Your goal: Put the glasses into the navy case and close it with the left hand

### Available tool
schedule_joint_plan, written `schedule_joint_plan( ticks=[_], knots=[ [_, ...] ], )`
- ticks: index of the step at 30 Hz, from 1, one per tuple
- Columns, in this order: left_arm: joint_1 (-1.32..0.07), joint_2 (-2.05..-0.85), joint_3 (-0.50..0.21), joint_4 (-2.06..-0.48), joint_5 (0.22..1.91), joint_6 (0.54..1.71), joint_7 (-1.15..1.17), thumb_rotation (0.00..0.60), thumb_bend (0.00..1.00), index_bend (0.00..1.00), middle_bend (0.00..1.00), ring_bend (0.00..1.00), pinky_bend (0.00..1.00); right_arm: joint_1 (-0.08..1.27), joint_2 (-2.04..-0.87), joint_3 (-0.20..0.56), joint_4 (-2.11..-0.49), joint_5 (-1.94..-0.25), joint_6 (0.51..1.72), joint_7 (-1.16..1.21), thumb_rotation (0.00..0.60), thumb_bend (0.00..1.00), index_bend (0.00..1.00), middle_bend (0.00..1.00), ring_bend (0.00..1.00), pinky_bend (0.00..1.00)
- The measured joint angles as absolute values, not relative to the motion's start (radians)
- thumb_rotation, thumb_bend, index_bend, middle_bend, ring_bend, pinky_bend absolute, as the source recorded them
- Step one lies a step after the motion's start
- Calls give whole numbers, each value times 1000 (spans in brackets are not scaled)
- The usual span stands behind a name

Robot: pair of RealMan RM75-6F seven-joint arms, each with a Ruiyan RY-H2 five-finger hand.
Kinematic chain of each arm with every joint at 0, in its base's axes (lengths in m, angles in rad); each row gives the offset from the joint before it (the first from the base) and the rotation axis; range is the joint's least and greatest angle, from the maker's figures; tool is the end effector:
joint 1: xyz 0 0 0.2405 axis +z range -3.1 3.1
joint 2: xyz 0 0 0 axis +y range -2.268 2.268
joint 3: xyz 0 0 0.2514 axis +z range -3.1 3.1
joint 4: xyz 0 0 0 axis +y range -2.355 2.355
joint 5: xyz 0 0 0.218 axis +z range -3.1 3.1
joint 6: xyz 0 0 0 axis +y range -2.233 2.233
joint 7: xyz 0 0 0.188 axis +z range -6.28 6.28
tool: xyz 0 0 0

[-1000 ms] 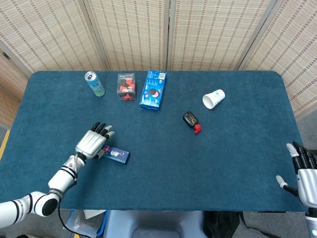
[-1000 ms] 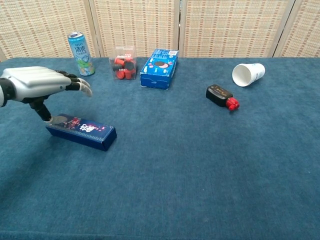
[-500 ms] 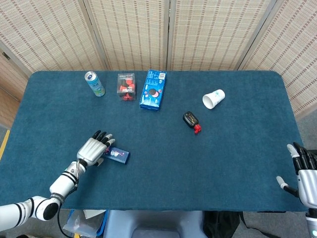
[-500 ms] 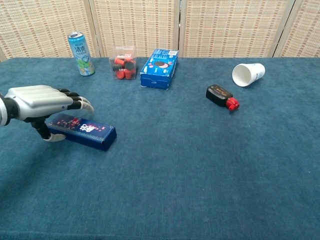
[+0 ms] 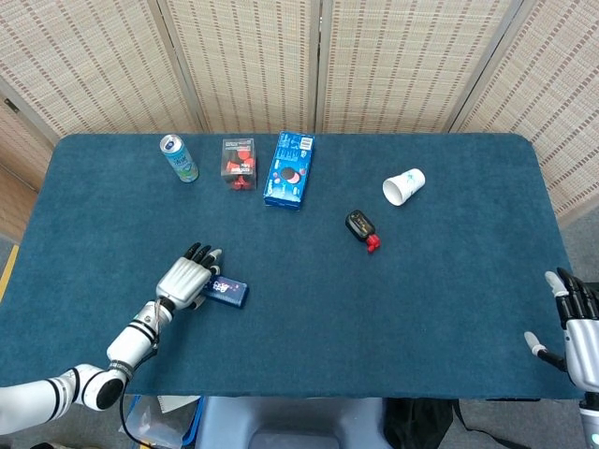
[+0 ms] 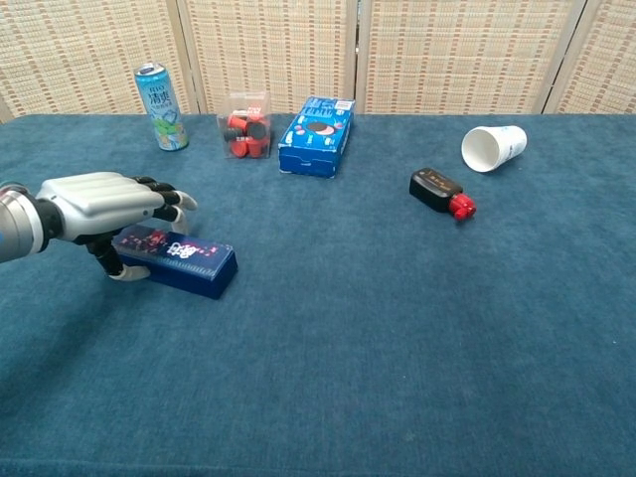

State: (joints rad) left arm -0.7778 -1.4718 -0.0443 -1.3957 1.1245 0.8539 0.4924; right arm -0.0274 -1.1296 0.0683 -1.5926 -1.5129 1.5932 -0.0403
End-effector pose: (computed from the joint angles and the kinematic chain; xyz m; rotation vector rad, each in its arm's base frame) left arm -0.1859 0.3826 -0.0409 -2.0564 -0.6819 -0.5808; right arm -0.3240 -0.1930 0.1691 1.2781 -0.8332 0.8656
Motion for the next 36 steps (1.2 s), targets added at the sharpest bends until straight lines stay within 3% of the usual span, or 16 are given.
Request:
schedule_joint_plan(
  ticks=[2, 6, 20, 33, 36],
  knots=[
    [-776, -1462, -45, -1411, 1112, 854, 495, 600, 247, 24, 0, 0, 0, -25, -1130, 70, -1592, -1513, 1592, -40, 600, 189, 0, 54, 75, 107],
    [-767, -1431, -55, -1467, 1073, 862, 495, 600, 150, 0, 0, 0, 0, -20, -1129, 74, -1590, -1510, 1587, -41, 600, 189, 0, 53, 75, 107],
    [-599, -1330, -93, -1591, 1137, 1155, 307, 600, 149, 29, 0, 0, 0, 1, -1105, 71, -1590, -1522, 1553, -16, 600, 191, 0, 53, 75, 107],
    [-357, -1279, -37, -1614, 1328, 1518, 245, 600, 149, 70, 0, 0, 0, 16, -1087, 50, -1587, -1559, 1531, 70, 600, 212, 10, 82, 75, 107],
    [-307, -1265, -19, -1643, 1344, 1554, 259, 600, 149, 69, 0, 0, 0, 18, -1088, 47, -1593, -1562, 1531, 54, 600, 212, 10, 82, 75, 107]
  ],
)
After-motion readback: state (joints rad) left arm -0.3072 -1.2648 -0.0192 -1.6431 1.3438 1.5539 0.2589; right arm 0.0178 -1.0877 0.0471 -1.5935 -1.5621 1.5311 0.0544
